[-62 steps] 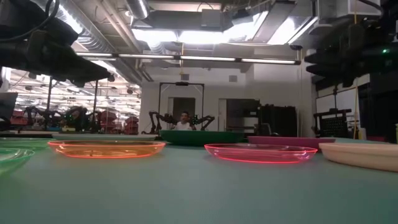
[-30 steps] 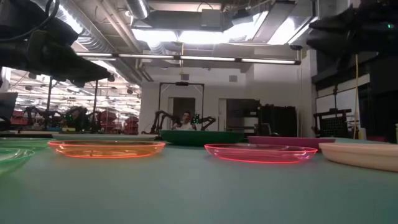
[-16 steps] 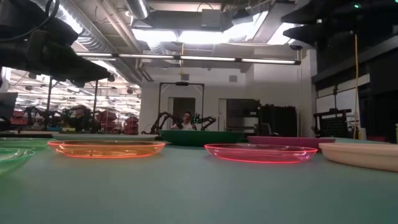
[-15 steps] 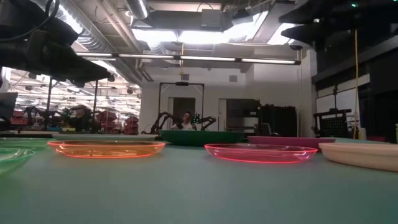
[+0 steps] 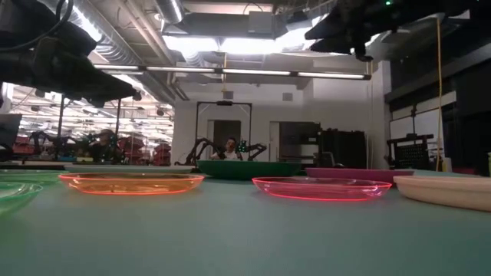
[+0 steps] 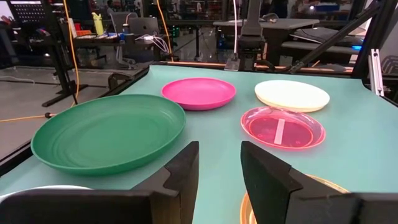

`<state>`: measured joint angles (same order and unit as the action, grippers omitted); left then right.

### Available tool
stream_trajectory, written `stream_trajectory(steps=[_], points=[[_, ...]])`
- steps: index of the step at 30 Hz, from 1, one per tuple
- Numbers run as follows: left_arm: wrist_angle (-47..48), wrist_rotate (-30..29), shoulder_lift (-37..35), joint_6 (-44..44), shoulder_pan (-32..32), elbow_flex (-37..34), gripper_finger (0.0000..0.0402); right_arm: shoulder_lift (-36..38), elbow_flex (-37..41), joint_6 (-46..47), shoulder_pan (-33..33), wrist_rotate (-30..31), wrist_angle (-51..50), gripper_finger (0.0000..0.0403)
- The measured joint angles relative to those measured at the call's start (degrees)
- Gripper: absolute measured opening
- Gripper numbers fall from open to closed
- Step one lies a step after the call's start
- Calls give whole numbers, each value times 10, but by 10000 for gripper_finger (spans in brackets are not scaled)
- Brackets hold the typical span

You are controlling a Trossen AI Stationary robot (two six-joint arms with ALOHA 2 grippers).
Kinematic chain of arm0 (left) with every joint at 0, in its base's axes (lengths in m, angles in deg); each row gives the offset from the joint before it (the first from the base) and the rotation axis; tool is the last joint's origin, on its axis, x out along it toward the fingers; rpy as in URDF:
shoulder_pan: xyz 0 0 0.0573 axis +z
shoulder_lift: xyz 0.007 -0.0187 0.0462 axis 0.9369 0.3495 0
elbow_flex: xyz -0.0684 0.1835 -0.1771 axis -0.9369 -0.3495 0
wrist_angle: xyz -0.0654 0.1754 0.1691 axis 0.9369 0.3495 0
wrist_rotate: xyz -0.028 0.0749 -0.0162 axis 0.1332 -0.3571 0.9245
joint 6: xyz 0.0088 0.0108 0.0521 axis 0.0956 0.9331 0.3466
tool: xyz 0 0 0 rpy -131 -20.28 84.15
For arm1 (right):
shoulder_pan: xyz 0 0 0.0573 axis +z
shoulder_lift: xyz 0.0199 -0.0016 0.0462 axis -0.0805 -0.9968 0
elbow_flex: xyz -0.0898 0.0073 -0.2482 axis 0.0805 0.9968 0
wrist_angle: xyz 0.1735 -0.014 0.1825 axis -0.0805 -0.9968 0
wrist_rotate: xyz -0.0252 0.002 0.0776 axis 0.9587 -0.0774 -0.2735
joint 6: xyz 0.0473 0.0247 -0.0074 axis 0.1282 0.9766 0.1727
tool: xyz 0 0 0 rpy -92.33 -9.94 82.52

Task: Stack plastic plates
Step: Stack the dark green plate on top of the blue plate

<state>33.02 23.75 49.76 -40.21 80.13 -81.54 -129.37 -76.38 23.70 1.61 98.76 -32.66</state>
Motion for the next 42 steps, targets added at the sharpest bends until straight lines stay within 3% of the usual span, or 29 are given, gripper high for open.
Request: stream_trajectory(steps=[18, 37, 42], points=[[0, -2, 0, 0, 0, 0, 114, -137, -15, -17, 0, -156, -12, 227], [0, -2, 0, 0, 0, 0, 114, -221, -15, -17, 0, -155, -60, 227], [0, -2, 0, 0, 0, 0, 114, -221, -15, -25, 0, -117, -57, 227]])
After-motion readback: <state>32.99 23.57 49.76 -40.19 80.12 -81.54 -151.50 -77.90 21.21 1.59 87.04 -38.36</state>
